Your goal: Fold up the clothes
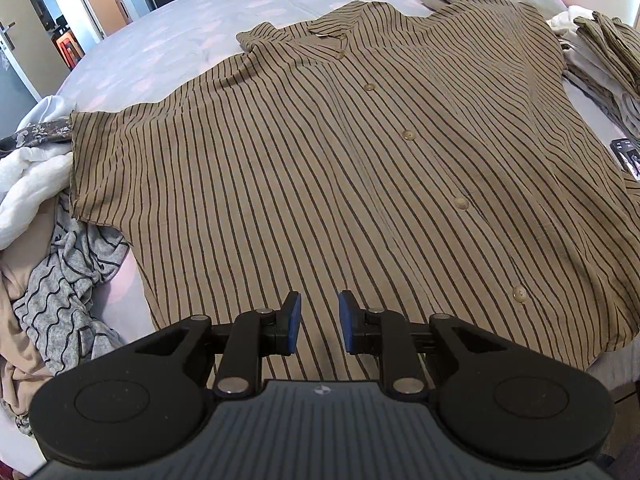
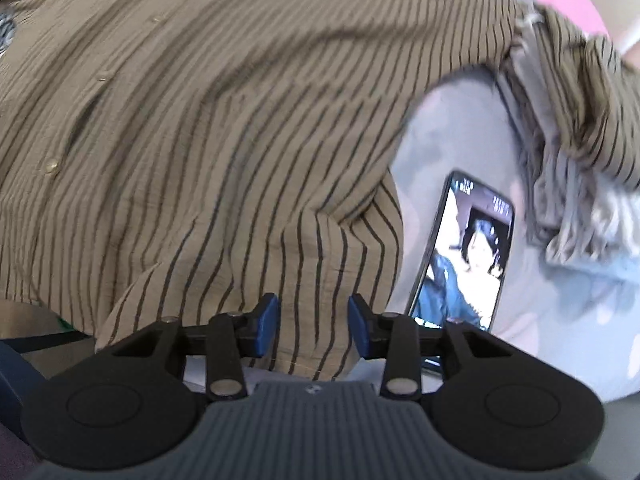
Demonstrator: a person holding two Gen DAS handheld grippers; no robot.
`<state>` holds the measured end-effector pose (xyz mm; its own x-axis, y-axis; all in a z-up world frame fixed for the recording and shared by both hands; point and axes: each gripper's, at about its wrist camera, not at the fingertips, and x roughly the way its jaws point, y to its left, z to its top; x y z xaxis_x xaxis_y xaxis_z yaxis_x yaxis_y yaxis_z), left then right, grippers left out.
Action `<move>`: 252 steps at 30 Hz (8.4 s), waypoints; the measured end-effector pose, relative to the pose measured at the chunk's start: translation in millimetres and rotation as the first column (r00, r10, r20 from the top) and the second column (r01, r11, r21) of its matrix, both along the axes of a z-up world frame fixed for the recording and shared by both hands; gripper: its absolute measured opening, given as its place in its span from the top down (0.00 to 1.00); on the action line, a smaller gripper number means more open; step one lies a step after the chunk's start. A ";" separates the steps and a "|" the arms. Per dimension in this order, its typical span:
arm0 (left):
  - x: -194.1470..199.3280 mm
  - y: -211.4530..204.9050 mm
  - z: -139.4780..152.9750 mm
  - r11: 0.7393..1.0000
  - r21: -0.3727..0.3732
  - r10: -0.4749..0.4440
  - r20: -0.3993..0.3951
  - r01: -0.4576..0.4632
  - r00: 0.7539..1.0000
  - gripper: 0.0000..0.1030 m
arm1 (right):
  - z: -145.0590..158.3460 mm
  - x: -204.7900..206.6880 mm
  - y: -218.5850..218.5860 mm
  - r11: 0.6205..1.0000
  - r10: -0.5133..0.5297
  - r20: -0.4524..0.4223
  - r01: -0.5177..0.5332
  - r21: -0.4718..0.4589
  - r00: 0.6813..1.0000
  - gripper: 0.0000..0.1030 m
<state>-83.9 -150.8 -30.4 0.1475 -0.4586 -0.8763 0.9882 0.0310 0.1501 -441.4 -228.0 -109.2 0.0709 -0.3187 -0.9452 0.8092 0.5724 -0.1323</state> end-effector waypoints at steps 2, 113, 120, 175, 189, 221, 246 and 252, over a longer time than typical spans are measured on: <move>-0.7 0.1 0.1 1.000 -0.003 -0.004 0.002 0.004 1.000 0.82 | -10.2 -1.9 -5.5 0.999 -0.022 -0.004 0.022 0.033 1.000 0.75; 117.6 92.9 3.6 0.941 0.188 0.299 -0.070 -0.282 0.952 0.88 | 1.8 110.8 46.7 0.925 0.334 0.026 -0.332 0.187 0.942 0.59; 103.4 73.9 22.5 0.957 0.022 0.289 -0.060 -0.288 0.955 0.87 | 32.5 92.9 30.4 0.981 0.193 0.157 -0.196 0.004 0.969 0.57; 70.1 -42.1 -52.8 0.953 0.195 0.225 0.059 -0.232 0.973 0.82 | 1.2 141.9 -41.3 0.981 0.139 0.003 -0.138 -0.136 0.990 0.49; 183.0 -75.3 9.3 0.906 0.042 0.418 0.049 -0.420 0.907 0.81 | 30.3 142.7 -117.4 0.998 -0.038 0.068 0.042 -0.049 0.997 0.45; 322.8 -187.7 7.2 0.854 -0.183 0.493 -0.018 -0.487 0.870 0.83 | 24.1 247.6 -213.6 1.000 -0.006 0.154 0.006 -0.005 0.988 0.45; 335.2 -204.6 -14.5 0.895 -0.095 0.444 0.096 -0.436 0.891 0.97 | 10.1 423.3 -405.1 0.996 -0.009 0.393 0.042 -0.076 0.919 0.51; 344.6 -202.0 -19.8 0.894 -0.091 0.445 0.060 -0.439 0.893 0.97 | -9.0 414.7 -433.4 0.985 -0.161 0.400 0.172 0.009 0.902 0.71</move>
